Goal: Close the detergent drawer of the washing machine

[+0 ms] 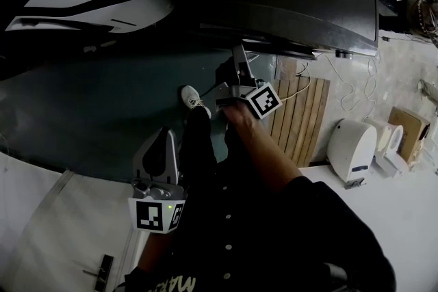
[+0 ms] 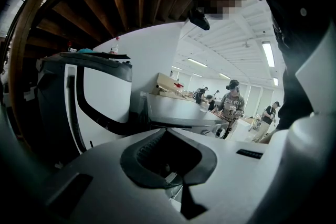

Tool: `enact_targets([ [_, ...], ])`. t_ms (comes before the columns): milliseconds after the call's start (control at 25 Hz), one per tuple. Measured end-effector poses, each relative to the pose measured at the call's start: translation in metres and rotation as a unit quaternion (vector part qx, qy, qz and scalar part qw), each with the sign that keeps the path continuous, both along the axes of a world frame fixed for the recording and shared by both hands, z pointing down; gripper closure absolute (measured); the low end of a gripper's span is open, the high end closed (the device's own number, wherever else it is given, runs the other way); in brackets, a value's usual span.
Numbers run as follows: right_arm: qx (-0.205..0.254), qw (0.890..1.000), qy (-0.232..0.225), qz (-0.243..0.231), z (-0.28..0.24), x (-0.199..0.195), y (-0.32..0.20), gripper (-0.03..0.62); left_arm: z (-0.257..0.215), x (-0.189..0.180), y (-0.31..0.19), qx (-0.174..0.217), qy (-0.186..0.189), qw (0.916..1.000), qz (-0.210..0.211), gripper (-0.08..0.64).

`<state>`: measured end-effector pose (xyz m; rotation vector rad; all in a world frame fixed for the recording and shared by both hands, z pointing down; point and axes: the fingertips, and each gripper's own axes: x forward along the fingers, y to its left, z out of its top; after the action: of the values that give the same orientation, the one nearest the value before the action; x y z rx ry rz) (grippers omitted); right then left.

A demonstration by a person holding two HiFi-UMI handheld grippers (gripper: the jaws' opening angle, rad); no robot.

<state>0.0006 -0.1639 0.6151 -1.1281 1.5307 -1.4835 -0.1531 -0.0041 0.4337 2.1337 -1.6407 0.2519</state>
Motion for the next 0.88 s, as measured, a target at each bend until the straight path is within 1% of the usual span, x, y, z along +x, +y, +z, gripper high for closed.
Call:
enact_targets([
  [680, -0.003, 1.0, -0.004, 0.019, 0.001, -0.001, -0.013, 0.443, 0.001, -0.007, -0.007, -0.001, 0.0, 1.0, -0.003, 0.555],
  [880, -0.002, 1.0, 0.0, 0.01, 0.001, -0.001, -0.013, 0.442, 0.002, -0.006, -0.009, -0.002, 0.0, 1.0, -0.002, 0.555],
])
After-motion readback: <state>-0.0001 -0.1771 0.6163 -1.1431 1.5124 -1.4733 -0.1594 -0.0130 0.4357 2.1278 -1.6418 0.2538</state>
